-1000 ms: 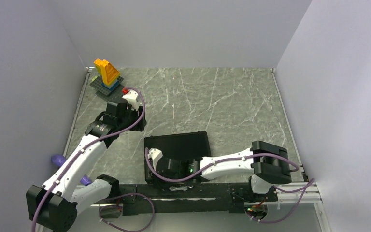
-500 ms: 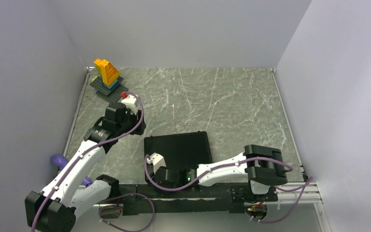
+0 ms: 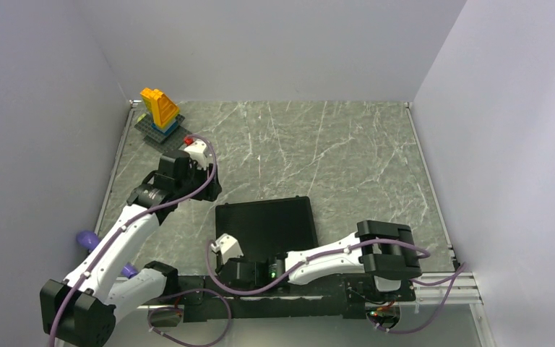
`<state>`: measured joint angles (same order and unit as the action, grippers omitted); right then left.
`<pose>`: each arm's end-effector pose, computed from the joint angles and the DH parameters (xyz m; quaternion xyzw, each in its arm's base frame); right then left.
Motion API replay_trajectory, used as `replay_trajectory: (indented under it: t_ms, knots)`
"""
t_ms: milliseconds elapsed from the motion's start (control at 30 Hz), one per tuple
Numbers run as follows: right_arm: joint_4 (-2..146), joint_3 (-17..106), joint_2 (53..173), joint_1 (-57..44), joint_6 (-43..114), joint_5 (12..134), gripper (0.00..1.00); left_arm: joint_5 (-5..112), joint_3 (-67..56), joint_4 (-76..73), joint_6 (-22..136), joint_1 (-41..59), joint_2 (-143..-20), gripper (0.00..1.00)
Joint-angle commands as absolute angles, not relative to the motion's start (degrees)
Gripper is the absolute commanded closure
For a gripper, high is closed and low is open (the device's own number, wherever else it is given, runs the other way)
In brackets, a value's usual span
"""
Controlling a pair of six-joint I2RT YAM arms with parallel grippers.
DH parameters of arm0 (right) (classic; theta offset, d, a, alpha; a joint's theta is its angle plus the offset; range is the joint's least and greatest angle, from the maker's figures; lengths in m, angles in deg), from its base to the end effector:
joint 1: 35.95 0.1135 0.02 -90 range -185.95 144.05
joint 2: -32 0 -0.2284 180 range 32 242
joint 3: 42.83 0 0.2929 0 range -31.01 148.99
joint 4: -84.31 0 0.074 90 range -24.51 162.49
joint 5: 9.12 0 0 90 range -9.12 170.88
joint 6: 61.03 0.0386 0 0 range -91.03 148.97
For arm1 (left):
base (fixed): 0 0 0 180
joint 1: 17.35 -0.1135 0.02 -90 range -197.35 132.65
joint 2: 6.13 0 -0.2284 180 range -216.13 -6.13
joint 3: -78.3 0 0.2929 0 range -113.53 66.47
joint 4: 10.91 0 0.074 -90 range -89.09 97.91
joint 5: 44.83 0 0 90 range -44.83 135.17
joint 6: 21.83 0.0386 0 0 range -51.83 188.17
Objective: Pack up texas hold em set
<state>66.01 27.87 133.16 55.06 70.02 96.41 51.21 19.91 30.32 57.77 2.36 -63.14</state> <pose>0.0035 0.3901 0.1055 -0.3485 0.8607 0.2675 0.2573 0.2573 -0.0965 0.2401 0.0957 0.8997 -0.1560 0.3963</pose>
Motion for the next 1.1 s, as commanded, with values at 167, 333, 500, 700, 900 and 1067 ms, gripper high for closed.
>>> replay_trajectory:
  t_ms: [167,333,500,700,900,1067]
  knots:
    - [76.0,19.3,136.3,57.3,64.6,100.8,0.49,53.3,18.2,29.1,57.2,2.2,-61.2,0.37]
    - [78.8,17.7,132.7,59.1,59.3,102.7,0.38,51.9,18.1,29.4,57.4,2.0,-61.6,0.37]
    - [81.3,16.3,129.2,59.6,56.9,101.4,0.28,51.7,18.0,29.6,57.4,1.6,-61.9,0.37]
    - [81.0,16.2,126.4,60.9,56.8,101.4,0.27,51.9,18.0,29.6,57.4,1.4,-62.1,0.37]
    - [79.9,16.2,121.3,61.1,57.9,103.4,0.27,52.3,18.0,29.6,57.4,1.4,-62.5,0.37]
    - [75.0,18.5,116.8,59.5,59.5,106.3,0.31,52.2,18.0,29.6,57.4,1.4,-62.3,0.37]
